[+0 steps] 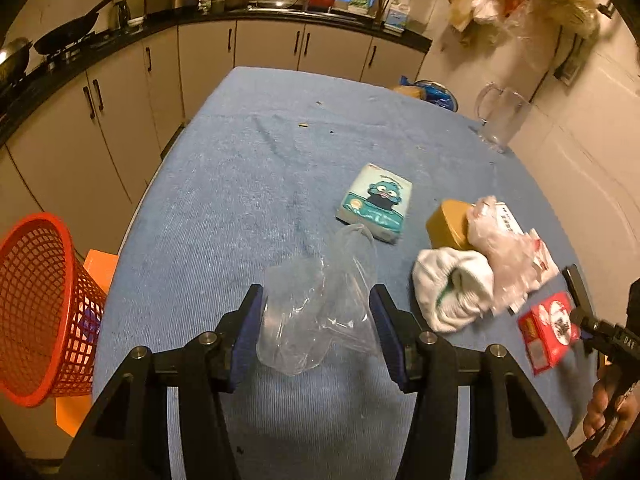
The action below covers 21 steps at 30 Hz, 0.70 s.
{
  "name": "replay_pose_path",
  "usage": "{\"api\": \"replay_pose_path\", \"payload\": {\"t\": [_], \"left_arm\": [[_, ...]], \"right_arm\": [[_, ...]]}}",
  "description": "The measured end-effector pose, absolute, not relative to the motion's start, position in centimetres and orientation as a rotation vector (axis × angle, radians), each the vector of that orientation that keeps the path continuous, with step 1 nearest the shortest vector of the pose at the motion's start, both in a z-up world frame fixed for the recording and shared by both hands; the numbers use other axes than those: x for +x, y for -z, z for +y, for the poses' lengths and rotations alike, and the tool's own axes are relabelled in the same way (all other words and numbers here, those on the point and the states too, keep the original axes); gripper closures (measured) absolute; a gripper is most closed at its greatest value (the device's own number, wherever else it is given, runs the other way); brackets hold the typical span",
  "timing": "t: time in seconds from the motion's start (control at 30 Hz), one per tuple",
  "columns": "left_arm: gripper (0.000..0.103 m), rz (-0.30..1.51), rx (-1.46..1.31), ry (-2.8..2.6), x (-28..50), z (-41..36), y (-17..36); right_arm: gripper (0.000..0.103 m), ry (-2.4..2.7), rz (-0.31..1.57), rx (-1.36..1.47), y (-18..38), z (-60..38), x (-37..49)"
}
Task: Collect trash
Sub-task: 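Grasp the clear plastic bag with the left tool while the right tool grasps the red box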
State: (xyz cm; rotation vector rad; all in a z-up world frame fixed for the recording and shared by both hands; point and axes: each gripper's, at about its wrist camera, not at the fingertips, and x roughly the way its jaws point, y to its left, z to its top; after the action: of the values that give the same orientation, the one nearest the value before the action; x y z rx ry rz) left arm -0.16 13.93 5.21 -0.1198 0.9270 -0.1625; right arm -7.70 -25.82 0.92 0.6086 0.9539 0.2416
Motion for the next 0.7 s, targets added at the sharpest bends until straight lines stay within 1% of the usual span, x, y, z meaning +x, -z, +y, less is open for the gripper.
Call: {"api": "replay_pose_path", "payload": {"t": [0.2,0.27,0.3,0.33,0.4,0.43,0.5,0.7], "left_arm": [[0.05,0.908,-0.132,0.183,-1.8,14.3,-5.8],[0.05,0.901,-0.125,0.185,-2.3,14.3,-5.9],[0.05,0.898,-0.122,0.187,-2.5,14.4,-6.0],[0.05,0.895,-0.123,0.188,-2.9,14.4,-6.0],[0.05,0.892,-0.127,0.192,-3.1,14.4,-6.1],[0.05,0.89,-0.128,0.194,-3.2,14.3,-6.2],[0.05,0.888,-0.126,0.196,-3.4,14.2,-6.2],[0.05,0.883,-0.118,0.206,-3.8,14.1,-6.3]], "right_arm": [[0.029,-0.618,1.047,0.545,-1.7,-20.9,-11.2],[0.029,-0.696,1.044,0.454,-2.9,-19.6,-12.6],[0.028,-0.694,1.021,0.389,-3.8,-19.3,-13.1],[0.022,-0.667,0.974,0.309,-5.0,-19.3,-13.4],[0.013,-0.598,0.928,0.228,-6.2,-19.5,-13.0],[0.011,-0.556,0.898,0.18,-6.8,-19.5,-12.5],[0.01,-0.548,0.885,0.124,-7.1,-18.8,-10.7],[0.01,-0.58,0.995,-0.04,-4.4,-14.6,-6.4]]}}
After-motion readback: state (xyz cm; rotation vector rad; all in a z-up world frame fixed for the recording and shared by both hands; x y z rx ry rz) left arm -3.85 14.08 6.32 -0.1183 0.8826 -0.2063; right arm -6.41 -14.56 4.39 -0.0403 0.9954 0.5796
